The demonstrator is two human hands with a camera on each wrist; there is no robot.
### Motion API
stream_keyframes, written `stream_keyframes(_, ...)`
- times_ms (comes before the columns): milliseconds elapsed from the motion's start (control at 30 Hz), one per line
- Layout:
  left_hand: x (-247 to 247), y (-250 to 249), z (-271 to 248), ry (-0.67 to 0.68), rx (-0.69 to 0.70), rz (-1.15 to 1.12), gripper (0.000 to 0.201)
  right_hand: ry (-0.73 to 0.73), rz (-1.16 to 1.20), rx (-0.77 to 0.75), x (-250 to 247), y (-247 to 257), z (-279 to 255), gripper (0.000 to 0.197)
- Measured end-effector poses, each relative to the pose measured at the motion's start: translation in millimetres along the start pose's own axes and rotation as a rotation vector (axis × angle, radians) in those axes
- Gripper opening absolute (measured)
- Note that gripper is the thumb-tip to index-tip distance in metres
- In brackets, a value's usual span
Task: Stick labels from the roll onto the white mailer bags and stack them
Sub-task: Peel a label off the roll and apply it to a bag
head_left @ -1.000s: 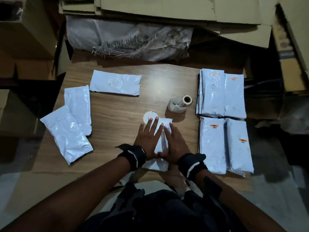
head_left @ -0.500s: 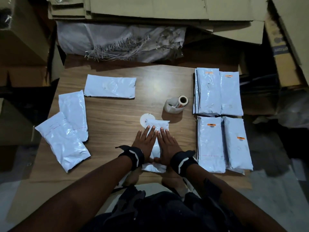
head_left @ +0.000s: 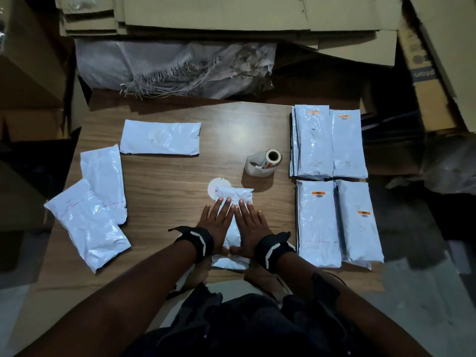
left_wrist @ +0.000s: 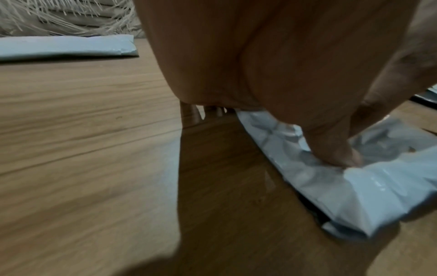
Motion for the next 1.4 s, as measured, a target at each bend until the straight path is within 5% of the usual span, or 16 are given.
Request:
stream_keyframes(200,-3,-1,-1,0.024,0.007,0.01,0.149,-0.066,0.042,-0.027,-4,-2,0,0.121)
stream_keyframes(367,-28,-2,-6,-0.047,-0.006,-0.064,0.15,-0.239,0.336,0.026,-20,-21,-11,0.105)
stream_keyframes(533,-77,-13,4,-0.51,0.014,-0.222,0.098,-0.463,0.526,0.296,-47,-69,-20,0.082)
stream_keyframes(600,-98,-25,22,-0.581,0.039,-0.275,0.077,-0.516,0.627,0.385,-56,-86,-18,0.071)
stream_keyframes(733,-137,-52,68,-0.6,0.04,-0.191,0.062,-0.526,0.789,0.584,-76,-114,-8,0.056)
stream_keyframes(867,-158,-61,99,-0.519,-0.113,-0.099,0.048,-0.593,0.801,0.663,-94,-132,3,0.047)
stream_keyframes(1000,-160,-61,115,-0.451,-0.211,-0.05,0.035,-0.615,0.801,0.628,-109,-138,16,0.046)
stream_keyframes(1400,-158,-56,114,-0.409,-0.18,-0.008,0.033,-0.648,0.66,0.422,-133,-132,33,0.037)
Point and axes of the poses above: each hand's wrist, its own z-axis towards the middle knuckle, its own x-axis out of the palm, y = z × x, the point moved 6 cm from there along z, towards the middle knuckle, and after that the axes turned 13 degrees about -y, right-handed, at the moved point
